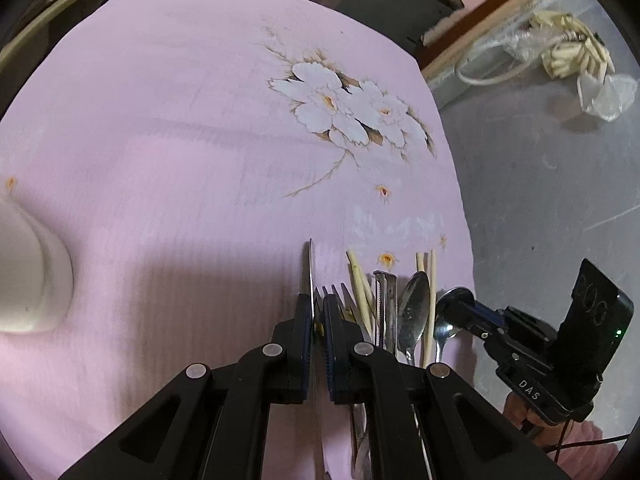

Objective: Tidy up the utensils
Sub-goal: 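Lift the knife with the left gripper while the right gripper grasps a steel spoon, then carry knife and spoon to the white caddy and open both grippers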

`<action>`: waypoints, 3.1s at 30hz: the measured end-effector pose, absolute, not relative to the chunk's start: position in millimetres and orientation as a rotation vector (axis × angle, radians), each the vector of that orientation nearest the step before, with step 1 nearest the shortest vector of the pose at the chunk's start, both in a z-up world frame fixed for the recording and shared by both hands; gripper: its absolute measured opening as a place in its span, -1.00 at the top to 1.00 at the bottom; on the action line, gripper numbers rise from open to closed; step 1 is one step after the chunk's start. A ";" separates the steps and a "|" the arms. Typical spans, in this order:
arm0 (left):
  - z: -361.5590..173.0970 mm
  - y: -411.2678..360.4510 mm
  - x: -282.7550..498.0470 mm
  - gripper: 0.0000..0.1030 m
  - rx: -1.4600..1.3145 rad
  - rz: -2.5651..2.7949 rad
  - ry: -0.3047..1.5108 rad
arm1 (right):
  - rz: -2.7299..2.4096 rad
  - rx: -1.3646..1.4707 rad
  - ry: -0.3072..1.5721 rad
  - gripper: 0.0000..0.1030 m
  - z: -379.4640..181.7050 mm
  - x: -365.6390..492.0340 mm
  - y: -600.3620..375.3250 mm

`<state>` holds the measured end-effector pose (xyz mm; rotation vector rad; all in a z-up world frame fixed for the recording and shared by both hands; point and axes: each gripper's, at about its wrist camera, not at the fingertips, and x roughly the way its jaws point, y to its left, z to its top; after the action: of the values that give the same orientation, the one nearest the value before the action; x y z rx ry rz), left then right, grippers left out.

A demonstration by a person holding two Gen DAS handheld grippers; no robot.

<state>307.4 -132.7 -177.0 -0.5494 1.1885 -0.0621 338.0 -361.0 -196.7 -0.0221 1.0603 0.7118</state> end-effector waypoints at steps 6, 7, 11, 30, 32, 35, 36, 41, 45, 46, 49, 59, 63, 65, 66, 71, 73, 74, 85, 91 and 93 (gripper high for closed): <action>-159.5 -134.6 295.3 0.96 -0.496 -0.061 1.160 | 0.632 -0.025 0.999 0.94 -174.5 318.2 -367.1; -154.2 -134.6 291.3 0.96 -0.485 -0.059 1.146 | 0.610 -0.031 0.979 0.94 -168.3 312.7 -368.1; -126.1 -127.9 266.0 0.96 -0.488 -0.060 1.034 | 0.504 -0.045 0.861 0.94 -132.6 282.6 -370.5; 37.4 -4.9 196.1 0.97 -0.383 -0.109 0.628 | 0.270 -0.017 0.363 0.94 31.9 207.0 -234.7; 50.9 18.0 187.5 0.96 -0.380 -0.097 0.614 | 0.288 -0.018 0.326 0.94 38.5 207.0 -207.7; 69.8 54.9 171.9 0.96 -0.365 -0.067 0.595 | 0.304 -0.026 0.278 0.94 46.0 204.9 -169.1; 74.3 66.1 166.8 0.96 -0.363 -0.058 0.591 | 0.307 -0.032 0.269 0.94 46.6 205.2 -159.1; 77.5 98.2 147.9 0.96 -0.307 0.020 0.576 | 0.298 -0.083 0.217 0.94 44.0 207.9 -109.4; 57.6 112.4 148.2 0.96 -0.250 0.094 0.620 | 0.292 -0.183 0.206 0.94 30.4 214.5 -70.9; 52.6 113.9 150.4 0.96 -0.244 0.101 0.631 | 0.293 -0.205 0.205 0.94 27.8 216.4 -66.0; 30.3 114.6 162.5 0.96 -0.234 0.110 0.660 | 0.286 -0.276 0.209 0.94 15.0 220.2 -48.4; -22.2 110.3 186.4 0.96 -0.204 0.105 0.737 | 0.294 -0.355 0.263 0.94 -10.5 221.3 -32.5; -35.3 109.3 191.7 0.96 -0.208 0.094 0.767 | 0.325 -0.329 0.315 0.93 -19.1 221.4 -36.5; -40.2 110.1 193.5 0.96 -0.223 0.086 0.784 | 0.354 -0.292 0.354 0.91 -22.2 221.5 -43.1; -42.2 111.2 193.3 0.96 -0.243 0.080 0.794 | 0.367 -0.280 0.367 0.89 -24.1 221.9 -45.6; -46.6 119.1 188.7 0.94 -0.329 0.058 0.801 | 0.410 -0.179 0.409 -0.02 -26.9 221.4 -64.5; -46.2 121.5 186.6 0.93 -0.352 0.062 0.799 | 0.396 -0.159 0.420 -0.02 -26.1 222.3 -71.5; -46.1 122.2 186.7 0.93 -0.355 0.067 0.798 | 0.389 -0.145 0.421 -0.02 -24.8 221.9 -76.5; -20.9 102.7 173.6 0.73 -0.341 0.073 0.674 | 0.307 -0.007 0.394 -0.59 5.5 214.0 -129.9; -4.2 68.7 162.7 -0.43 -0.294 0.078 0.561 | 0.244 0.015 0.368 -0.84 14.0 202.9 -166.2; 0.3 53.7 161.7 -0.48 -0.273 0.073 0.541 | 0.214 0.012 0.367 -0.89 13.0 198.9 -181.2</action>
<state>161.7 53.7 0.3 -0.2730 0.5415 0.0726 198.9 -181.2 13.0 0.0116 0.3665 0.2135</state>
